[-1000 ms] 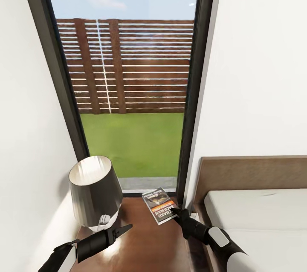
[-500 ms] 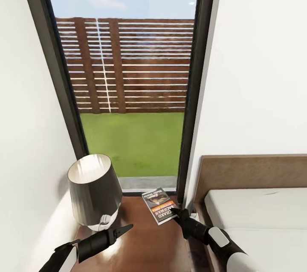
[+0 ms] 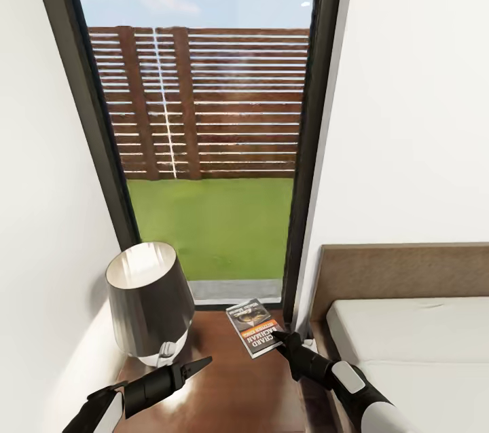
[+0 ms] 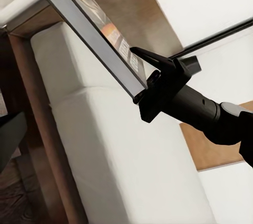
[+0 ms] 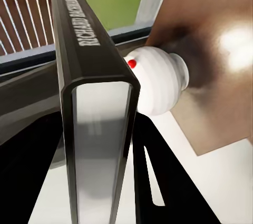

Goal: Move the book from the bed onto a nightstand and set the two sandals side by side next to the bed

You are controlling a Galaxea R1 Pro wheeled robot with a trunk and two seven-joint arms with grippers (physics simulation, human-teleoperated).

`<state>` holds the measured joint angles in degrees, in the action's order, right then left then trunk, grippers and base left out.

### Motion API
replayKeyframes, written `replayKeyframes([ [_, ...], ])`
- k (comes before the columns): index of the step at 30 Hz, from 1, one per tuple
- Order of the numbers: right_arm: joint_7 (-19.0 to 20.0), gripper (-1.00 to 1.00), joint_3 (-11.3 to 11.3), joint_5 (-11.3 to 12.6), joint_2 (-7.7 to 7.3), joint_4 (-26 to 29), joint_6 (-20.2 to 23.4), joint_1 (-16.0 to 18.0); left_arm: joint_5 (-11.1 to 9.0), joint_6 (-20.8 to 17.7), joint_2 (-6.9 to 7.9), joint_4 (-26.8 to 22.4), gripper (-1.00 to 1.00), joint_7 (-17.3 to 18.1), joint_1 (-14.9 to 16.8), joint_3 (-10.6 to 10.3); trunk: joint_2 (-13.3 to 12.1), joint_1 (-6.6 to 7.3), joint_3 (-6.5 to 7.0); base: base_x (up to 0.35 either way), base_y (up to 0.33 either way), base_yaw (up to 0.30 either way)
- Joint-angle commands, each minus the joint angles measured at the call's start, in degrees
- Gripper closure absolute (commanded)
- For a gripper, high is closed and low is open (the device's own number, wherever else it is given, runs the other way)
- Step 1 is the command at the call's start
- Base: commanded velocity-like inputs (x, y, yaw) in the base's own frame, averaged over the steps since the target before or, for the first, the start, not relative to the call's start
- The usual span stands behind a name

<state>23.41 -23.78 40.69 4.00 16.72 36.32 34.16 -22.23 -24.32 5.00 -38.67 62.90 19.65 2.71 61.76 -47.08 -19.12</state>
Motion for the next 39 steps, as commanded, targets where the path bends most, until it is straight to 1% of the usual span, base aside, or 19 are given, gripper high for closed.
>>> replayKeyframes([
  [1, -0.1, 1.00, -0.4, 0.1, 0.04, 0.1, 0.4, 0.0, -0.3, -0.6, 0.01, 0.0, -1.00, 0.1, 0.0, 0.0, 0.5, -0.23, -0.25, 0.000, 0.000, 0.000],
  [14, 0.0, 1.00, -0.3, 0.1, 0.06, 0.0, 0.4, 0.0, -0.3, -0.6, 0.01, 0.0, -1.00, 0.1, 0.0, 0.0, 5.7, -3.08, -2.59, 0.000, 0.000, 0.000],
  [18, -0.1, 1.00, -0.2, 0.0, 0.58, -0.7, 0.5, 0.0, -0.3, -0.6, 0.01, 0.0, -1.00, 0.1, 0.0, 0.0, 7.3, -3.96, -3.31, 0.000, 0.000, 0.000],
  [22, -0.1, 1.00, -0.1, 0.0, 1.03, -4.4, 0.5, 0.0, -0.3, -0.6, 0.01, 0.0, -1.00, 0.1, 0.0, 0.0, 8.9, -4.84, -4.02, 0.000, 0.000, 0.000],
  [24, -0.1, 1.00, -0.1, 0.0, 1.39, -4.9, 0.4, 0.0, -0.3, -0.6, 0.01, 0.0, -1.00, 0.1, 0.0, 0.0, 9.7, -5.28, -4.38, 0.000, 0.000, 0.000],
  [28, -0.1, 1.00, -0.1, 0.0, 1.68, -5.3, 0.4, 0.0, -0.3, -0.6, 0.01, 0.0, -1.00, 0.1, 0.0, 0.0, 11.3, -6.16, -5.10, 0.000, 0.000, 0.000],
  [39, -0.1, 1.00, -0.1, 0.0, 1.71, -5.3, 0.4, 0.0, -0.3, -0.6, 0.01, 0.0, -1.00, 0.1, 0.0, 0.0, 15.7, -8.57, -7.08, 0.000, 0.000, 0.000],
])
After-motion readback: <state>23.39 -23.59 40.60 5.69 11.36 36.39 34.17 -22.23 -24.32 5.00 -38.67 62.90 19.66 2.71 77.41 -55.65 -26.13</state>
